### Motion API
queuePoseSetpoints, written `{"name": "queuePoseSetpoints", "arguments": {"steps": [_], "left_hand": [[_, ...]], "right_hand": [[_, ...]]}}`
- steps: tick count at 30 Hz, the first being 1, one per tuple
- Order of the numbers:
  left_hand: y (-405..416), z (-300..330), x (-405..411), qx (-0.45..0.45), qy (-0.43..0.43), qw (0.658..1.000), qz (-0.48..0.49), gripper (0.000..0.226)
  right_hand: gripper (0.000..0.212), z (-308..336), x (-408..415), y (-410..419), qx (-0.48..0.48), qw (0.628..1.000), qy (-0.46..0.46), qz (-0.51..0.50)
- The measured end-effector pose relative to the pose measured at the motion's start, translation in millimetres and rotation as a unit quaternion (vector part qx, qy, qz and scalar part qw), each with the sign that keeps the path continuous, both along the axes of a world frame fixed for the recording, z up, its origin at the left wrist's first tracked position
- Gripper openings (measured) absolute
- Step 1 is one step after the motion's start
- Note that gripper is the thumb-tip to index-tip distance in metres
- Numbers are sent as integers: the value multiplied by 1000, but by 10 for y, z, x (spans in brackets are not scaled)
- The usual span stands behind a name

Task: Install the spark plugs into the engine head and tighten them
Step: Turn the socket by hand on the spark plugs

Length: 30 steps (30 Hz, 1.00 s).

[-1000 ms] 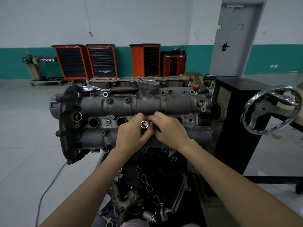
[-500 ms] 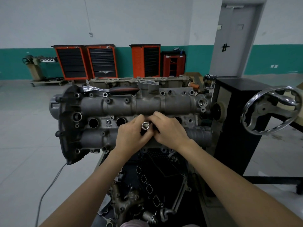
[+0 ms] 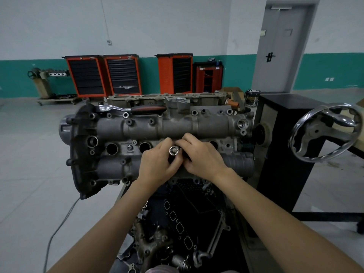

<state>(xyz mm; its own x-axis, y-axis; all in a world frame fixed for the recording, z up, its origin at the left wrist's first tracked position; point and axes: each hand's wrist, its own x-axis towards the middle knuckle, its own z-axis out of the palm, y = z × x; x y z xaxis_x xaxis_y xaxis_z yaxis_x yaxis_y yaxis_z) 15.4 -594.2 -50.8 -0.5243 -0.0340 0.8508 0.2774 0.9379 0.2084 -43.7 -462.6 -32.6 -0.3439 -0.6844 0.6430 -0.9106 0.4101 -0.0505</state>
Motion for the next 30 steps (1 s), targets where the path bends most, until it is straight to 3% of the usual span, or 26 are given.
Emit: {"name": "queuePoseSetpoints", "arguments": {"steps": [4, 9, 12, 19, 22, 27, 30], "left_hand": [[7, 1, -14, -11, 12, 1000, 18, 41], [-2, -8, -12, -29, 20, 999, 18, 39], [7, -6, 5, -12, 13, 1000, 5, 31], [-9, -11, -28, -14, 14, 1000, 14, 38], [-21, -23, -45, -28, 29, 999, 14, 42], [-13, -31, -15, -23, 20, 999, 9, 29], [-5, -29, -13, -13, 12, 1000, 17, 29]], "right_hand": [[8, 18, 7, -8, -51, 998, -22, 13], [25, 23, -11, -14, -50, 997, -53, -7], [37, 3, -14, -11, -27, 999, -24, -12], [5, 22, 19, 9, -62, 998, -16, 14], [10, 16, 1, -4, -63, 997, -44, 1], [40, 5, -8, -9, -25, 999, -36, -14], [32, 3, -2, 0, -15, 1000, -16, -8]]}}
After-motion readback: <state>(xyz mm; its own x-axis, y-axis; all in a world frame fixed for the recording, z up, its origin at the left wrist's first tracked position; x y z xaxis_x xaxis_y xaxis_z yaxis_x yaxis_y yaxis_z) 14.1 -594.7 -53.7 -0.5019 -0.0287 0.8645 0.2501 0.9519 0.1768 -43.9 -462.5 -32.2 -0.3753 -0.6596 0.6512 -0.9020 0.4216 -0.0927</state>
